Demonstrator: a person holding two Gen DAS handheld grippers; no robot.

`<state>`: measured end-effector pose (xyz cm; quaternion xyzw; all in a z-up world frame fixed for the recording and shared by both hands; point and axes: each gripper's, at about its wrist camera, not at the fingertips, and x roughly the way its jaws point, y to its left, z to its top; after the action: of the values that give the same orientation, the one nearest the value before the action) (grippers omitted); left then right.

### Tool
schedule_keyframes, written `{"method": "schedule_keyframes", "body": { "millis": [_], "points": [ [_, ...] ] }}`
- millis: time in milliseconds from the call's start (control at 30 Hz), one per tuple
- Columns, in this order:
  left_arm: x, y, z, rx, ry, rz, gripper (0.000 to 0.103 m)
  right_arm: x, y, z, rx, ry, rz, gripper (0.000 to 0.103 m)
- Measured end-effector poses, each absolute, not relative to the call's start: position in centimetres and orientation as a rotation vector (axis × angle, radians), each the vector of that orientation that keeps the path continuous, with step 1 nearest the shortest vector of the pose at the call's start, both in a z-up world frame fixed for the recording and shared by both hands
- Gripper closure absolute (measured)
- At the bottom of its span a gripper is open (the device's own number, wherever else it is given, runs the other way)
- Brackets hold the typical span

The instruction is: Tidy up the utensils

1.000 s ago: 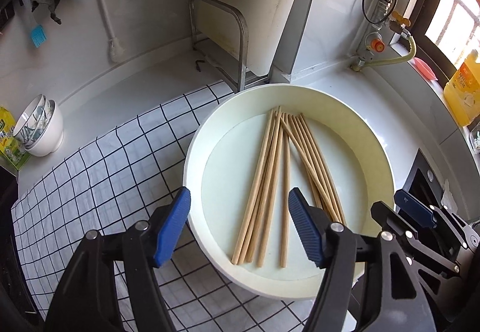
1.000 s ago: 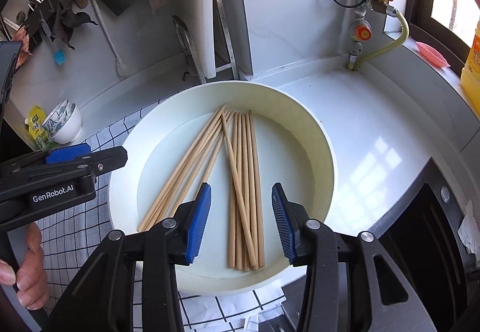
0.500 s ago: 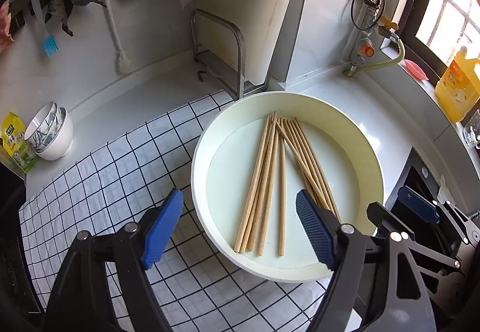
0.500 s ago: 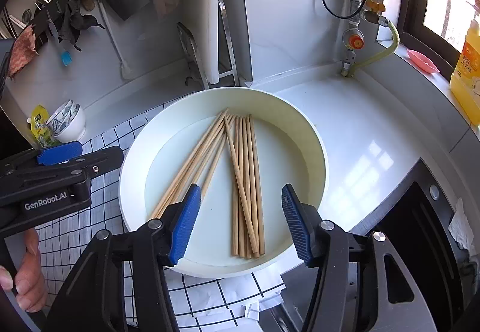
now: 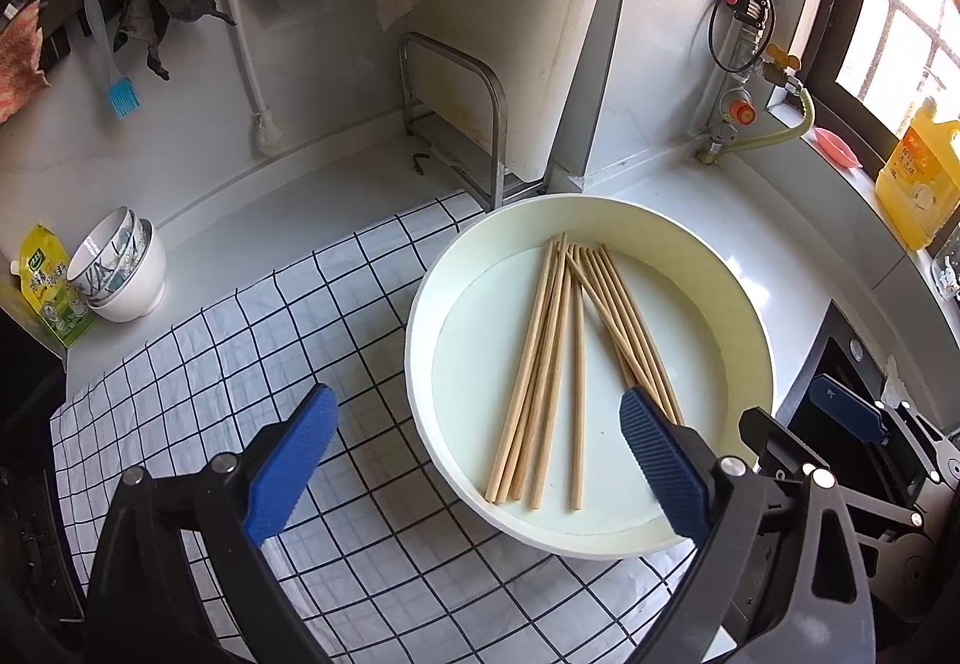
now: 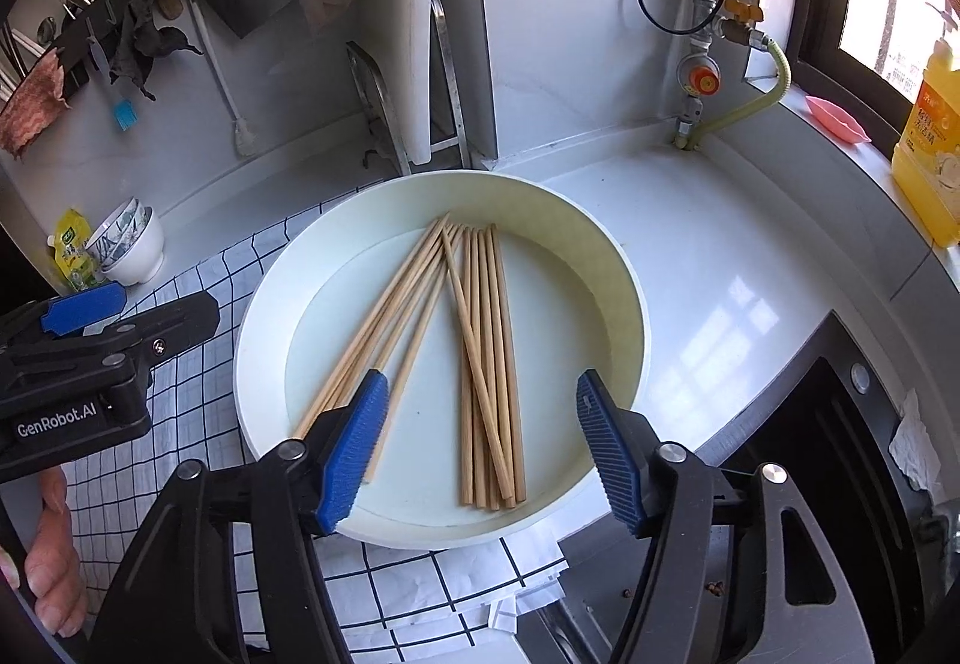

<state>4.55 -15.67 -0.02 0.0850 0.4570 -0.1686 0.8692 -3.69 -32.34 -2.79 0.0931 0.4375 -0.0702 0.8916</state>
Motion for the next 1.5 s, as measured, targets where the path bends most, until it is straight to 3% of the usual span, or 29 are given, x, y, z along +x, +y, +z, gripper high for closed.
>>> {"method": "schedule_keyframes", "body": {
  "millis": [167,1500],
  "points": [
    [4.57,-15.59,-0.03,0.186,0.961,-0.344,0.007,-3.73,-32.34,-2.68,0.198,0.9,-0.139,0.033],
    [4.46,-15.42,0.13,0.181,0.974,-0.296,0.007,-3.71,-31.93,-2.78,0.179,0.916,-0.128,0.033]
  ]
}}
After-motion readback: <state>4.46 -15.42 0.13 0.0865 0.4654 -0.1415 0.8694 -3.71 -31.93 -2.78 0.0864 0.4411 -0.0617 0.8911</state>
